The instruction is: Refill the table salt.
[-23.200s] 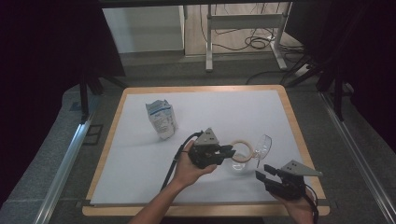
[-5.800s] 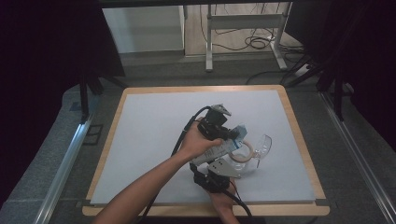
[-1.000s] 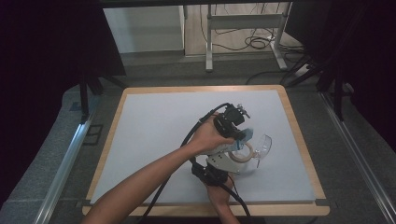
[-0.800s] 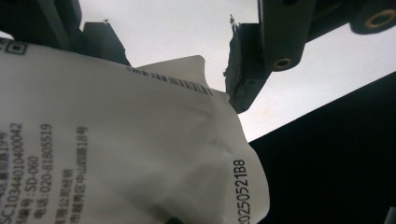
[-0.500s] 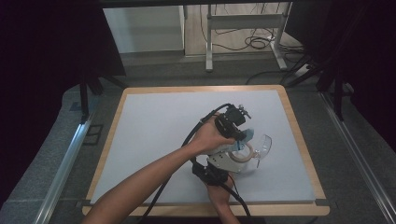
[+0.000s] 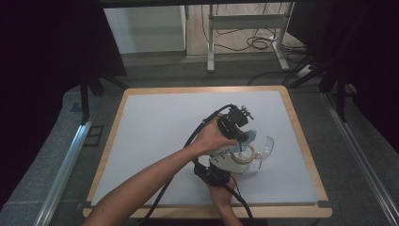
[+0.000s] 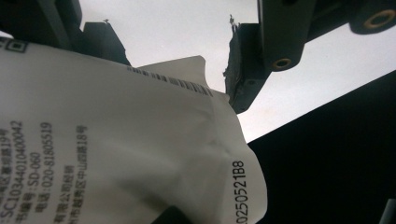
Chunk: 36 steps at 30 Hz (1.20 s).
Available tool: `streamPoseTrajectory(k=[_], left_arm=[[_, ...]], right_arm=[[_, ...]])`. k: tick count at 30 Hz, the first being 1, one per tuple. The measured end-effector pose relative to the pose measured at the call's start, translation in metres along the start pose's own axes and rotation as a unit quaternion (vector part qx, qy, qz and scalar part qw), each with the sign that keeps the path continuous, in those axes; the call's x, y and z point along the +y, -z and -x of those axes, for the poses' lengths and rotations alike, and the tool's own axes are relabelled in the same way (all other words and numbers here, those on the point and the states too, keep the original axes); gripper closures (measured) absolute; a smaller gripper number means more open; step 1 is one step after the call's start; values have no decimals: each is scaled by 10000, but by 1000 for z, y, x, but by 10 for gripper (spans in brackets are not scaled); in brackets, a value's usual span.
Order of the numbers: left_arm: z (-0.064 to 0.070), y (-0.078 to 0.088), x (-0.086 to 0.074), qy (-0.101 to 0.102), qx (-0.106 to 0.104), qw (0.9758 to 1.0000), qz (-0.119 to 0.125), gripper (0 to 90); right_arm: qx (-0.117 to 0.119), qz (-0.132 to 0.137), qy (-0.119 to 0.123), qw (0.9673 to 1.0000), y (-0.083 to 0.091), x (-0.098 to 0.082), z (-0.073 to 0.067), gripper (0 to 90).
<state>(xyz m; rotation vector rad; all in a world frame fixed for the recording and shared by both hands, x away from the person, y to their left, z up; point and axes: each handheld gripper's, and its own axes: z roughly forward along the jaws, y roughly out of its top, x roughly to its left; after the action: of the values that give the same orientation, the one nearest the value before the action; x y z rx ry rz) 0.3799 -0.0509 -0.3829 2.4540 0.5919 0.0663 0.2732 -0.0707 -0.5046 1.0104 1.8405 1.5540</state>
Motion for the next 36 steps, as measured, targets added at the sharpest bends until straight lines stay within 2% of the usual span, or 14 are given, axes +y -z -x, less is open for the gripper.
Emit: streamPoseTrajectory(k=[13,36], left_arm=[[4,3,4,-89,64,9999,9,900],[4,3,3,-109,79,9999,9,900]], right_arm=[[-22,50,29,10000,2,3,1,447],[-35,47,50,10000,2,3,0,447]])
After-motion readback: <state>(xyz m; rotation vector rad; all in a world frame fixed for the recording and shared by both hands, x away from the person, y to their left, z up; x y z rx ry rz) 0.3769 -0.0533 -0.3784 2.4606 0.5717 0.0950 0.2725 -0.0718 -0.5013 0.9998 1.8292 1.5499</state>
